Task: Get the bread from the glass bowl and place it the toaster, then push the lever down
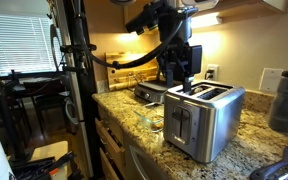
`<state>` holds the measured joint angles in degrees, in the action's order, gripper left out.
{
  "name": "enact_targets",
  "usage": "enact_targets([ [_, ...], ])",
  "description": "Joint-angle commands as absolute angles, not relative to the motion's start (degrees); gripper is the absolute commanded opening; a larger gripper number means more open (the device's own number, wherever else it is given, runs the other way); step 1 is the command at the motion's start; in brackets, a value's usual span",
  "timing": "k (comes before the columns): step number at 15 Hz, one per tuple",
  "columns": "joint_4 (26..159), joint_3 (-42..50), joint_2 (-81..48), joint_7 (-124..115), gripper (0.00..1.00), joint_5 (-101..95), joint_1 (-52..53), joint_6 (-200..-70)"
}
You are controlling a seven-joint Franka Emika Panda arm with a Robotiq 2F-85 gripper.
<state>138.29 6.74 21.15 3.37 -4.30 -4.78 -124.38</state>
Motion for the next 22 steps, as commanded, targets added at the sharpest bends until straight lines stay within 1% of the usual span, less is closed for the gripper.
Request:
enact_targets([
  [1,143.7,8.0,24.7,5.1,0.46,-0.4,-4.8,-129.6],
  [5,146.2,9.0,24.3,7.2,0.2,3.7,-4.5,-134.5],
  [7,147.2,9.5,24.1,8.6,0.08,5.2,-4.4,-136.3],
  [8,147.7,9.8,24.1,9.4,0.05,5.8,-4.3,-137.3],
  [11,148.8,10.6,23.6,12.1,0.0,7.5,-4.0,-139.6],
  [12,149.0,10.7,23.4,12.5,0.0,7.8,-4.0,-140.0],
  [14,149.7,11.1,23.1,14.2,0.05,8.9,-3.5,-140.4],
  [15,150.1,11.2,23.0,14.9,0.03,9.3,-3.3,-140.7],
  [16,150.4,11.3,22.9,15.8,0.05,10.0,-2.9,-141.0],
  [19,151.4,11.6,22.7,19.0,0.03,12.8,-1.6,-143.1],
  [22,151.6,11.9,22.2,22.1,0.03,14.5,-0.2,-145.7],
])
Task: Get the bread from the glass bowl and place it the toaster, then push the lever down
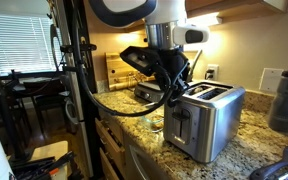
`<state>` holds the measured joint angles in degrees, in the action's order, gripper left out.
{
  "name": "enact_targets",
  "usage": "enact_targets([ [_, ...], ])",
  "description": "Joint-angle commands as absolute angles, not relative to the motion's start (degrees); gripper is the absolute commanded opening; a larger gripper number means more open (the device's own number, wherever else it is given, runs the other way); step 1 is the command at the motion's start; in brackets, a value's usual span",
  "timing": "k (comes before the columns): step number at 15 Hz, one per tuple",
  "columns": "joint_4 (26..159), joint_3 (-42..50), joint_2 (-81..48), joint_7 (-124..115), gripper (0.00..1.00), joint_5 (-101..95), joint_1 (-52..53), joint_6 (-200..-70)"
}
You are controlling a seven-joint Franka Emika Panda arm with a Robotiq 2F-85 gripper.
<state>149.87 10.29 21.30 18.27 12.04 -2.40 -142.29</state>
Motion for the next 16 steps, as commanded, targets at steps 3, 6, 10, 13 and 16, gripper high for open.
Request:
enact_targets([
  [3,151.1,12.4,21.4,25.0,0.04,14.2,0.4,-146.5],
  [6,150.9,13.6,21.5,27.1,0.03,13.7,0.0,-145.1],
  [10,150.7,14.8,20.9,28.6,0.03,13.0,-0.8,-145.0],
  [13,150.7,15.5,20.6,29.4,0.03,13.3,-0.7,-145.0],
  [16,151.0,16.2,19.9,31.0,0.03,14.4,0.1,-146.1],
])
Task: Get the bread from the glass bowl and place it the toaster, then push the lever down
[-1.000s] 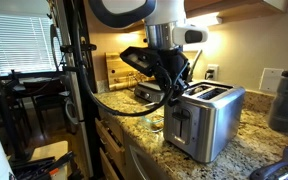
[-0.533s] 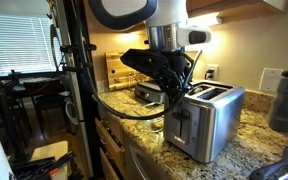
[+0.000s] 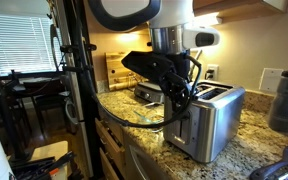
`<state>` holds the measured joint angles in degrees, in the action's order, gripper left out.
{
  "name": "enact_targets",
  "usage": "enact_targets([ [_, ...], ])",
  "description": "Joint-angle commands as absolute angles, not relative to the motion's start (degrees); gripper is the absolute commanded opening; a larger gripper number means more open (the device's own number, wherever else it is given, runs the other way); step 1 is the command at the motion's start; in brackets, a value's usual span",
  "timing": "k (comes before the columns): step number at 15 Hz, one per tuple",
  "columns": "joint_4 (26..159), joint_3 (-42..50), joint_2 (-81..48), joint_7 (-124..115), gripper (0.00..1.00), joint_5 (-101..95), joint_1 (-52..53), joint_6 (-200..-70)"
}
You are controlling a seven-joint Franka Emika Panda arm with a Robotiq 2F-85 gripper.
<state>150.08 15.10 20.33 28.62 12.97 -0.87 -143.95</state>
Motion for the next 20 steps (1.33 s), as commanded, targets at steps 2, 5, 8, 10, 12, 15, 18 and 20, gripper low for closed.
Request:
enact_targets([
  [2,151.0,16.4,19.3,32.0,0.03,15.2,0.7,-146.8],
  [5,151.2,16.9,18.5,36.1,0.02,17.3,2.1,-149.5],
  [8,151.2,17.1,17.0,40.3,0.03,20.2,3.4,-151.6],
  [10,151.3,17.1,16.6,42.8,0.03,21.9,3.7,-151.8],
  [12,152.1,16.9,16.8,45.1,0.03,23.1,3.6,-152.2],
  [15,154.0,16.6,16.2,47.8,0.03,24.3,3.8,-154.5],
  [18,155.9,16.5,14.2,49.1,0.04,27.1,5.4,-157.7],
  [20,156.7,16.9,12.8,51.3,0.04,30.2,7.1,-160.1],
])
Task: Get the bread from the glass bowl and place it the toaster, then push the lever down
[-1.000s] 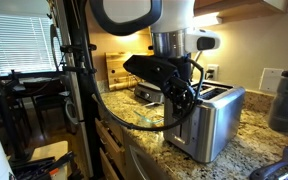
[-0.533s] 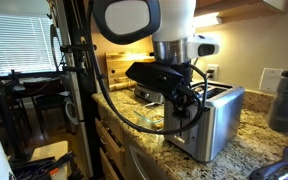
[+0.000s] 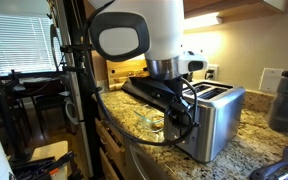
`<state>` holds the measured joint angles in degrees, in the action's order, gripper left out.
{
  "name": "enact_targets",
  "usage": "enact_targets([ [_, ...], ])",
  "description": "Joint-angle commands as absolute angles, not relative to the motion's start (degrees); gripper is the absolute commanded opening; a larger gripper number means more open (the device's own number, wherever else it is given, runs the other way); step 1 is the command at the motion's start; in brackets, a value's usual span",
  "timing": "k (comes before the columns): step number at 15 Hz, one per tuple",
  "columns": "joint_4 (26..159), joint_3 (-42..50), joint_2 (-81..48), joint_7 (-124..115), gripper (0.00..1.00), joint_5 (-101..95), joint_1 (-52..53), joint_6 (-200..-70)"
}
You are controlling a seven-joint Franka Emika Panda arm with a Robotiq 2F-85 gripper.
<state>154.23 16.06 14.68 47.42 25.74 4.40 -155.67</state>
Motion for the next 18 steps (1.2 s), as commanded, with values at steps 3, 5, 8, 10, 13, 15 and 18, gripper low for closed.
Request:
enact_targets([
  [3,157.4,17.3,10.8,56.2,0.04,36.1,9.5,-162.5],
  [5,157.6,17.3,9.7,59.6,0.04,40.3,10.7,-163.6],
  [8,157.2,15.8,9.6,57.6,0.31,39.3,9.4,-162.2],
  [10,155.8,14.7,10.7,51.1,0.43,33.3,6.9,-158.1],
  [13,153.4,11.6,13.3,38.6,0.61,21.0,1.6,-150.3],
  [15,151.1,10.6,15.2,32.3,0.74,14.8,-0.4,-143.6],
  [18,147.3,10.3,17.8,26.9,0.93,9.2,-2.3,-134.9],
])
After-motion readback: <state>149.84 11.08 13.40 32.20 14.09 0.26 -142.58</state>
